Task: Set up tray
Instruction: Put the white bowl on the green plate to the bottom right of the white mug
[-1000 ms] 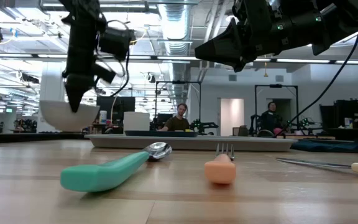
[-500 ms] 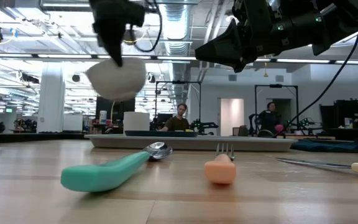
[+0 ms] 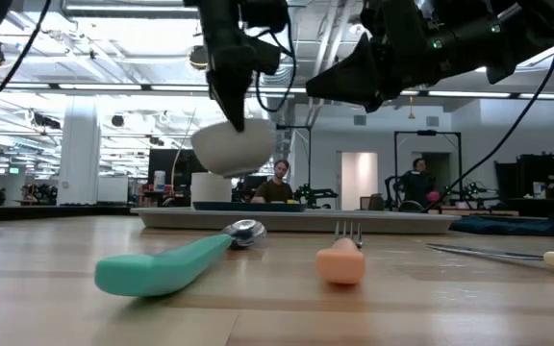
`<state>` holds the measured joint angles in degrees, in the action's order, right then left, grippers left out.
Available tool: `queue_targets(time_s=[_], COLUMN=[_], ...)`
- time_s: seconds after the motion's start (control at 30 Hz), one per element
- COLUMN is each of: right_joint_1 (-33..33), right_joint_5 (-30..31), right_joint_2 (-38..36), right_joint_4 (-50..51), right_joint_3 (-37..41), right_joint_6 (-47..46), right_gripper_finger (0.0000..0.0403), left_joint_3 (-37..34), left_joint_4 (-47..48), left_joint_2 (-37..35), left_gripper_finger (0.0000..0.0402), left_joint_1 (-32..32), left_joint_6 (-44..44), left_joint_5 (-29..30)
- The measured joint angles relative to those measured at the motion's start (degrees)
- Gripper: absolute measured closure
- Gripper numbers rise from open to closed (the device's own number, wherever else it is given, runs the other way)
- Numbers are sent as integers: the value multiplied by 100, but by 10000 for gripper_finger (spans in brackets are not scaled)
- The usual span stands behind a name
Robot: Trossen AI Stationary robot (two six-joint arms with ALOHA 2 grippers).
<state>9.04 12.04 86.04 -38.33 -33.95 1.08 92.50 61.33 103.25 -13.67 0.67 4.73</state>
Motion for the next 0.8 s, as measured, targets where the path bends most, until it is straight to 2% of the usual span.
queue_targets(time_s=[0.43, 0.8], right_joint_1=[522, 923], right_joint_5=[5, 332], right_joint_2=[-425, -474], right_joint_4=[538, 542], right_joint_3=[0, 0], right_joint_6=[-40, 240], right_gripper_finger=[341, 341], left_joint_3=[9, 7], left_joint_4=[-349, -446], left_joint_2=[749, 758], left_gripper_finger=[401, 401], left_joint_1=[-94, -96], left_joint_6=[305, 303], left_joint_5=[-304, -295])
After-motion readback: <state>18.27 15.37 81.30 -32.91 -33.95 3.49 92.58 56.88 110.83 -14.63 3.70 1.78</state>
